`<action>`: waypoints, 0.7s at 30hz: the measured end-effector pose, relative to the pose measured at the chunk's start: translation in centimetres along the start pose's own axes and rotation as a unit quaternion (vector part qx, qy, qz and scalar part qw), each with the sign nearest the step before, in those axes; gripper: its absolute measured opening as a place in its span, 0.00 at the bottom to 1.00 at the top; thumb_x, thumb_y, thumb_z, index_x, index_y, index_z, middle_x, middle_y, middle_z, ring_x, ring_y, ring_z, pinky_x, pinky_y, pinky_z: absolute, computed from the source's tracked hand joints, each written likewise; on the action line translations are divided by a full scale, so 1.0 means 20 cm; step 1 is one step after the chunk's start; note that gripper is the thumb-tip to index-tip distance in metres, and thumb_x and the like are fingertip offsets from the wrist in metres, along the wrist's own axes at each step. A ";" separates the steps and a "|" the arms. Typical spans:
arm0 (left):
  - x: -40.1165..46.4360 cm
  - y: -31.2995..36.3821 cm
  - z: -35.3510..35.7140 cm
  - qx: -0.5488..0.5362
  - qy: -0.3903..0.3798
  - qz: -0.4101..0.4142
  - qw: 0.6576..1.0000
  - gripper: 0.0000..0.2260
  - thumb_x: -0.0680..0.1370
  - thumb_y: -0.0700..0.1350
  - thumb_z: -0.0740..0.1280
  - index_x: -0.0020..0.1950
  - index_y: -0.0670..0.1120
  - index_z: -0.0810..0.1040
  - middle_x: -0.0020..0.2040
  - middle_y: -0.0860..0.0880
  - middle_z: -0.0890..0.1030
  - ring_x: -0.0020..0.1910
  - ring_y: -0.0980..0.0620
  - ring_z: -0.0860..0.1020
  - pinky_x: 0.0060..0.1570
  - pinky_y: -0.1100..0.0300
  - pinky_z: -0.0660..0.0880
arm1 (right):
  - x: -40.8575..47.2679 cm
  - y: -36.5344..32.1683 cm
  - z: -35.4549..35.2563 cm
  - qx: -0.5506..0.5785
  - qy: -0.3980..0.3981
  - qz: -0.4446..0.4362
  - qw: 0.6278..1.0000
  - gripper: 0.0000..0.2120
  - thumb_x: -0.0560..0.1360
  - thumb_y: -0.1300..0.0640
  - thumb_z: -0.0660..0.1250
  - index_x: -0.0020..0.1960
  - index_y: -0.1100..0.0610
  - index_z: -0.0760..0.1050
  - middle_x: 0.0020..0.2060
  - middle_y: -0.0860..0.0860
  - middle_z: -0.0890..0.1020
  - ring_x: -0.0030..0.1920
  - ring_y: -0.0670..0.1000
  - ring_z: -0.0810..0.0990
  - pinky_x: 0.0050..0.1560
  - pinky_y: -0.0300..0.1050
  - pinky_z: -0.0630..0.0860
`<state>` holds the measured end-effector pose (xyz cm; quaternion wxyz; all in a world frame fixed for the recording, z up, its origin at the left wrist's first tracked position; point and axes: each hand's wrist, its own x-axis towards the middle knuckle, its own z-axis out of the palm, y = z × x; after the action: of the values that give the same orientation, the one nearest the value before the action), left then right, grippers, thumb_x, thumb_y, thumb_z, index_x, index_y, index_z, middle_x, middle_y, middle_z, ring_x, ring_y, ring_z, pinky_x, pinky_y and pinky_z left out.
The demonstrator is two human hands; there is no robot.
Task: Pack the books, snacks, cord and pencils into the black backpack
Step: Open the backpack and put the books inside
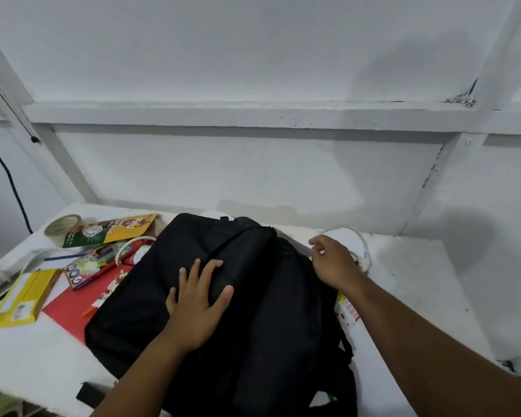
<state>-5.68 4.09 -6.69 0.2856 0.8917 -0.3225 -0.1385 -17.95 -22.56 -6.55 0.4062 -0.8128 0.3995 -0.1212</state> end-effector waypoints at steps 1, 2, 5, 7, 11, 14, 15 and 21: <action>-0.01 -0.02 0.03 0.006 0.006 -0.002 1.000 0.33 0.70 0.75 0.47 0.74 0.68 0.54 0.82 0.58 0.46 0.81 0.52 0.39 0.76 0.41 0.41 | 0.04 0.01 0.00 -0.009 -0.024 0.003 1.000 0.15 0.81 0.59 0.58 0.66 0.54 0.73 0.62 0.52 0.79 0.60 0.51 0.77 0.56 0.42 0.70; -0.01 -0.03 0.05 0.008 0.011 -0.006 1.000 0.33 0.71 0.75 0.46 0.75 0.68 0.53 0.82 0.58 0.47 0.80 0.52 0.39 0.76 0.43 0.40 | 0.08 0.01 0.01 -0.020 -0.050 0.009 0.999 0.17 0.81 0.59 0.57 0.69 0.54 0.71 0.65 0.53 0.76 0.62 0.53 0.76 0.57 0.42 0.70; -0.01 -0.04 0.06 0.011 0.011 -0.020 1.000 0.33 0.72 0.75 0.47 0.76 0.69 0.52 0.82 0.60 0.47 0.80 0.54 0.39 0.76 0.44 0.40 | 0.18 0.01 0.03 -0.069 -0.126 0.046 0.989 0.23 0.80 0.57 0.58 0.75 0.53 0.64 0.71 0.57 0.70 0.67 0.58 0.72 0.63 0.47 0.71; 0.00 -0.05 0.05 0.014 0.007 -0.027 1.000 0.33 0.71 0.75 0.47 0.75 0.69 0.51 0.81 0.61 0.48 0.81 0.55 0.40 0.77 0.44 0.41 | 0.23 -0.01 0.04 -0.137 -0.157 0.058 0.976 0.25 0.78 0.53 0.58 0.75 0.52 0.62 0.70 0.60 0.70 0.65 0.61 0.72 0.64 0.54 0.73; 0.01 -0.06 0.06 0.013 0.010 -0.037 0.999 0.32 0.71 0.76 0.48 0.75 0.70 0.52 0.81 0.62 0.49 0.80 0.56 0.42 0.77 0.45 0.41 | 0.31 -0.04 0.03 -0.227 -0.155 0.022 0.961 0.19 0.78 0.49 0.61 0.64 0.57 0.71 0.59 0.60 0.78 0.58 0.61 0.75 0.56 0.51 0.75; 0.02 -0.06 0.06 0.015 0.010 -0.044 0.999 0.30 0.71 0.76 0.48 0.73 0.72 0.53 0.81 0.63 0.50 0.80 0.57 0.42 0.76 0.46 0.41 | 0.34 -0.07 -0.01 -0.151 -0.156 0.022 0.976 0.20 0.74 0.41 0.68 0.45 0.60 0.76 0.37 0.55 0.82 0.35 0.55 0.79 0.35 0.42 0.73; 0.02 -0.06 0.06 0.015 0.008 -0.045 0.999 0.29 0.71 0.76 0.48 0.72 0.74 0.53 0.81 0.63 0.50 0.80 0.57 0.42 0.76 0.46 0.41 | 0.35 -0.07 -0.03 -0.134 -0.163 0.019 0.977 0.21 0.73 0.40 0.70 0.42 0.59 0.75 0.33 0.54 0.80 0.32 0.53 0.77 0.31 0.41 0.70; 0.02 -0.05 0.07 0.013 0.013 -0.046 0.999 0.27 0.71 0.75 0.49 0.70 0.76 0.52 0.80 0.64 0.51 0.80 0.59 0.43 0.77 0.47 0.42 | 0.34 -0.01 -0.07 -0.033 -0.248 0.081 0.965 0.11 0.77 0.53 0.71 0.44 0.60 0.77 0.41 0.56 0.82 0.41 0.56 0.85 0.42 0.52 0.84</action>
<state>-5.42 3.96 -8.42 0.2717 0.9109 -0.2794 -0.1356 -14.21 -28.31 -6.39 0.4741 -0.7954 0.3544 0.1302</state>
